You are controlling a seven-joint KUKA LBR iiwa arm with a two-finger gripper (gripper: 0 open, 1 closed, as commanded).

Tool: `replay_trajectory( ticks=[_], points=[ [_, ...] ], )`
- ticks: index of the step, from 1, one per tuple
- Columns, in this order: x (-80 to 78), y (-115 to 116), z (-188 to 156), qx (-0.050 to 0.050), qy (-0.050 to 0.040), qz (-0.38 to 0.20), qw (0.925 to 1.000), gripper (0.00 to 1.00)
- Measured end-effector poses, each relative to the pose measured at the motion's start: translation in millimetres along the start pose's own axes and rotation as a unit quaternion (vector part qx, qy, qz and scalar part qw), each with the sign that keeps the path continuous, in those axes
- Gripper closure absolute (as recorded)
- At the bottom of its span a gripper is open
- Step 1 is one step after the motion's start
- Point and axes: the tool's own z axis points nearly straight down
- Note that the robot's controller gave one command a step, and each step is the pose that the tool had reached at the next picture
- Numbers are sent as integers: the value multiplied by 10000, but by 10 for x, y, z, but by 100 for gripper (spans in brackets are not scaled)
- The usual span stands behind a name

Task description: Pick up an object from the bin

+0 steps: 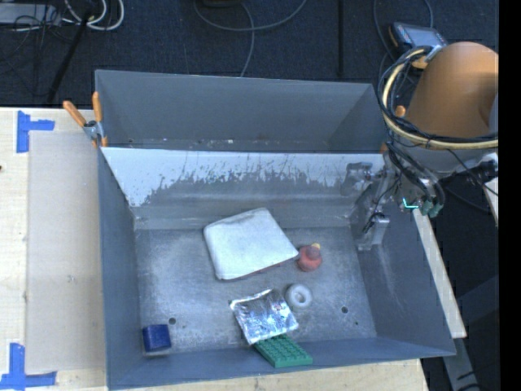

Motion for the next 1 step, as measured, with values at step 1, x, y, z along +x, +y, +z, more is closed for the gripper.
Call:
replay_trajectory(
  ticks=[1],
  points=[
    [-290,132,1765,-2,4,-374,9993,0]
  ],
)
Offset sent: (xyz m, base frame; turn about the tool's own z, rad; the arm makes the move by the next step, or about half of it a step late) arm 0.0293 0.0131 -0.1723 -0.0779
